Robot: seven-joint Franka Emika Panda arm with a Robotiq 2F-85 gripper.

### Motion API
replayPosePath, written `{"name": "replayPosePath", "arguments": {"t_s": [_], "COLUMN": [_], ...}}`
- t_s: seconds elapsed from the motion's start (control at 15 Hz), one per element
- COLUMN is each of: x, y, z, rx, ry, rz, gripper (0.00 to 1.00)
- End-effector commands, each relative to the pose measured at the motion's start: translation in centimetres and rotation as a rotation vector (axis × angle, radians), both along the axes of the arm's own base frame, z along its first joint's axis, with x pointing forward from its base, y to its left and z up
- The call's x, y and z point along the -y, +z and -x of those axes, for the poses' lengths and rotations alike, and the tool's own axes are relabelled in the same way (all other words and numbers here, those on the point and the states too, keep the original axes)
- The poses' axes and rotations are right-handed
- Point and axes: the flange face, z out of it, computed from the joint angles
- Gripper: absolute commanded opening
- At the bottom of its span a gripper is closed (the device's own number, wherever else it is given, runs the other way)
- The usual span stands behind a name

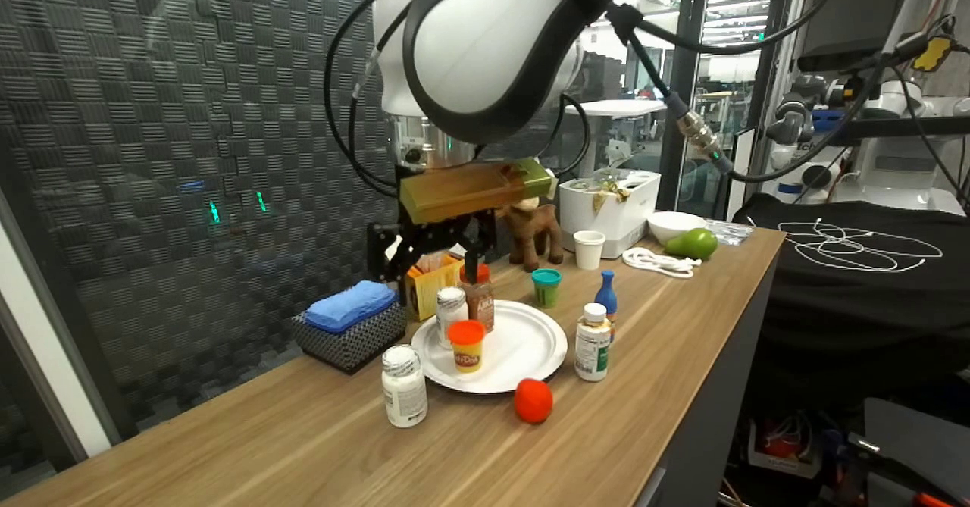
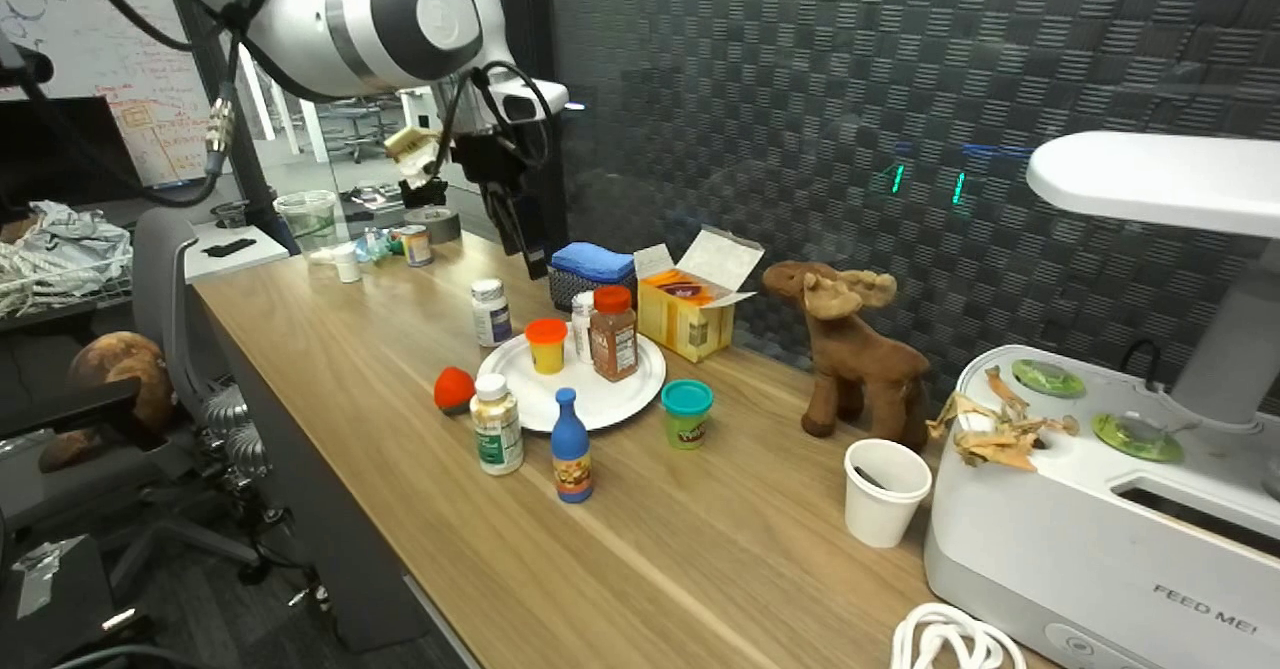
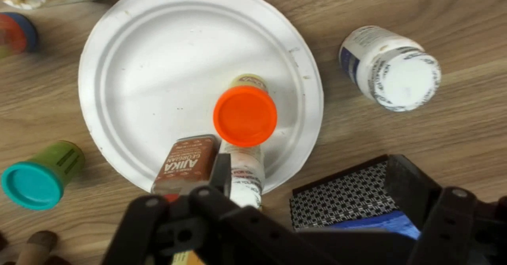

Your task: Place the bottles and orange plush toy on the white plate

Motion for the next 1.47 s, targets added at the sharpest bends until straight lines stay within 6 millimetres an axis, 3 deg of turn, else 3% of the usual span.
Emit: {"name": "replayPosePath", "arguments": {"t_s": [0.0, 0.27, 0.73, 1.13, 1.4], "x": [-2.5, -4.7, -5.8, -7.4, -7.2], "y": [2.8, 1.5, -1.5, -2.3, -2.9], "z": [1.5, 2.4, 2.4, 1.8, 1.1], "rx": [-0.015, -0.094, -0.161, -0.16, -0.16], "ry": [0.015, 0.099, 0.23, 0.334, 0.367], "rz": [-0.055, -0.054, -0.006, -0.026, -0.027], "gripper": [1.0, 1.0, 1.0, 1.0, 1.0]}}
